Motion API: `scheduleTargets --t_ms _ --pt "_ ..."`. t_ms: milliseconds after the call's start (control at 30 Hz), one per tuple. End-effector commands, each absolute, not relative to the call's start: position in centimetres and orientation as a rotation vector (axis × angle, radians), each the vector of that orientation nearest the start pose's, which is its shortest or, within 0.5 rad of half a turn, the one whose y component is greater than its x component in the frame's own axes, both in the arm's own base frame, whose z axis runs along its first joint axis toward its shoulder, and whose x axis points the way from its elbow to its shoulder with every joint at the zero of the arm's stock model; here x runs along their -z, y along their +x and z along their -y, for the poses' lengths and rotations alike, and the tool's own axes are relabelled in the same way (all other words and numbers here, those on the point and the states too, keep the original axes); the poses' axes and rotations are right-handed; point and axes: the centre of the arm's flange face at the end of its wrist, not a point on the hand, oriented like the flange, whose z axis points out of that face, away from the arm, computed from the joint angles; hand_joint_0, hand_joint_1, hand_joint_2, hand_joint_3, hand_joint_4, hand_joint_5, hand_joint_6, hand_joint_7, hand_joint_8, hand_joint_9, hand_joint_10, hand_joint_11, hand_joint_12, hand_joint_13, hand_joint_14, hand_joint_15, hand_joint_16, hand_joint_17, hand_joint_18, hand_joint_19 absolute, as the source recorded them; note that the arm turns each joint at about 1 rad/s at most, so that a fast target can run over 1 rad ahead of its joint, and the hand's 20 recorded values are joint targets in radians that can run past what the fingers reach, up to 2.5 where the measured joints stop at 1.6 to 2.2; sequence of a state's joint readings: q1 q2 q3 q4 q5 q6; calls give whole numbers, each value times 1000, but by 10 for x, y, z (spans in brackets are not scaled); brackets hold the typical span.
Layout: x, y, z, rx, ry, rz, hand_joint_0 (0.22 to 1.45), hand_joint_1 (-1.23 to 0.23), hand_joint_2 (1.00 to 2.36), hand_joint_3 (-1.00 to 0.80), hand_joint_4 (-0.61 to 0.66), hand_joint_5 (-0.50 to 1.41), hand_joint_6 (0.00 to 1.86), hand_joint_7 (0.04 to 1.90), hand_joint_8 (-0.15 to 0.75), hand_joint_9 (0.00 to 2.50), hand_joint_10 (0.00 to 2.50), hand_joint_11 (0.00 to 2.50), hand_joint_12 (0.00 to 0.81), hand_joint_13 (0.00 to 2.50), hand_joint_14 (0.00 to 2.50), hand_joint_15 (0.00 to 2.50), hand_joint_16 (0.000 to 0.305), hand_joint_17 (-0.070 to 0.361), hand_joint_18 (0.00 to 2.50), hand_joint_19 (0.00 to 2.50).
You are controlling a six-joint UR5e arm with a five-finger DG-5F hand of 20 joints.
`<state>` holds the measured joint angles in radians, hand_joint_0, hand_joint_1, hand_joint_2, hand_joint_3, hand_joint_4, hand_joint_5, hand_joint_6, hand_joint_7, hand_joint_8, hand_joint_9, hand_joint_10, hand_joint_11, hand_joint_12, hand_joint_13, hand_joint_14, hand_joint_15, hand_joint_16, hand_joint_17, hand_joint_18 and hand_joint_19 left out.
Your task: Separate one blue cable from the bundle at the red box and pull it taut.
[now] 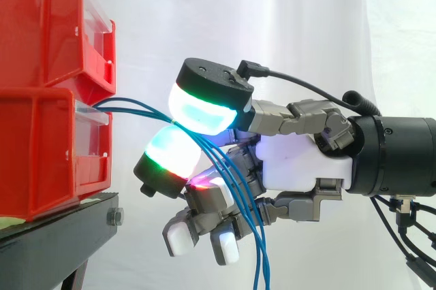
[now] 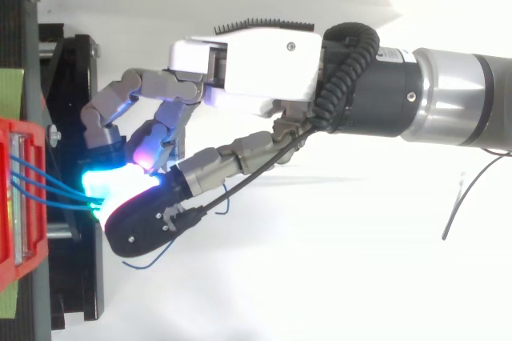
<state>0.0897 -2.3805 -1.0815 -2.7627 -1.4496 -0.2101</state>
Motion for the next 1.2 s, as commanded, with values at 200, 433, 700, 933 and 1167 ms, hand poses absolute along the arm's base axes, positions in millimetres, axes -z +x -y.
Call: scheduleTargets --t_ms 200,433,700,933,1167 --pt "-238 794 75 -1056 1037 -1232 603 -508 1017 -245 161 -158 860 1129 371 1102 22 1144 417 840 21 614 54 122 867 834" --pt "-239 794 74 -1058 1036 -1231 577 -712 1006 -433 170 -174 875 1112 365 1083 21 1149 423 854 22 612 55 123 896 795" --pt "-239 794 75 -1057 1037 -1230 475 -496 1000 -500 195 -169 877 1060 401 1113 17 1133 453 892 18 603 62 140 973 766" --pt "-239 794 75 -1057 1037 -1230 637 -816 1000 -500 159 -166 878 1107 359 1092 23 1173 408 882 22 610 52 117 934 773" --pt "-239 794 75 -1057 1037 -1230 747 -861 1018 -254 -32 -177 918 1383 356 1103 21 1164 401 896 20 601 50 114 939 754"
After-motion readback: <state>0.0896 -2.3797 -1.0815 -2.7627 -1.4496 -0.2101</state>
